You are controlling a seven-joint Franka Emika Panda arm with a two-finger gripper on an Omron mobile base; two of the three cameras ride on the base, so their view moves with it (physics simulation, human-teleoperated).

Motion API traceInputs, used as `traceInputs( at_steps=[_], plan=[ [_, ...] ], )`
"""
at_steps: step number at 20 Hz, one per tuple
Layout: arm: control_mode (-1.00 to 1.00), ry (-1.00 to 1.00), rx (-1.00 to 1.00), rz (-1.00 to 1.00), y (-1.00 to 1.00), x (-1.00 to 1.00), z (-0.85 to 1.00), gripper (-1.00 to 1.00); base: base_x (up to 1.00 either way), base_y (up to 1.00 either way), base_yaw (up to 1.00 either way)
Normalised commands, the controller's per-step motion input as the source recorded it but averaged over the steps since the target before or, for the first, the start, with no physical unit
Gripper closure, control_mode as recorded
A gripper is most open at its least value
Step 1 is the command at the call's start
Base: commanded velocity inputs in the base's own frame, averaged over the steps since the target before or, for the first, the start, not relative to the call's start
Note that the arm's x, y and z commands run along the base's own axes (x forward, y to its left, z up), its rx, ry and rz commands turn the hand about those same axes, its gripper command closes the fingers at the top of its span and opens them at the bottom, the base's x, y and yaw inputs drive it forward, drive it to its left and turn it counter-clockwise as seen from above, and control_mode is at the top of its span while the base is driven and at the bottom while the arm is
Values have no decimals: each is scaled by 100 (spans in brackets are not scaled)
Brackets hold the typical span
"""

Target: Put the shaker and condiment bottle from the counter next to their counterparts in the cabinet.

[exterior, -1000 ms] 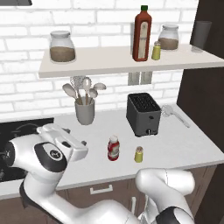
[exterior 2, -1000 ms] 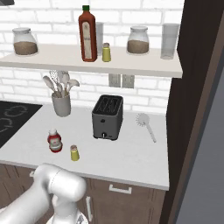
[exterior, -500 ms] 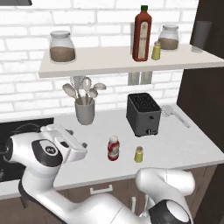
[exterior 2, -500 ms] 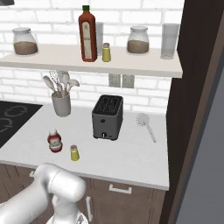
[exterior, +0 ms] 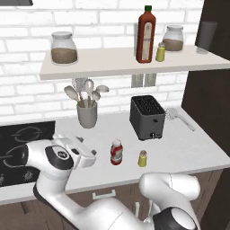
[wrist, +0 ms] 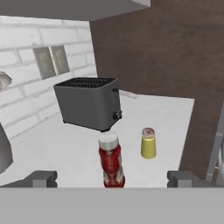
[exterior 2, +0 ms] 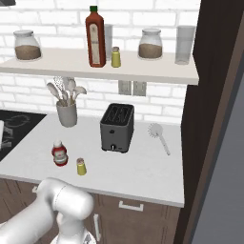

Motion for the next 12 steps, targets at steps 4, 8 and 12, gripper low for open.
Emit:
traceInputs(
  at_steps=[4,8,12],
  plan=[
    [-100,0,0,1,-24,12,-41,-100,0,0,0],
    [-100,0,0,0,-28,4,-28,-100,0,0,0],
    [-100,0,0,0,-24,2,-17,-100,0,0,0]
  ],
)
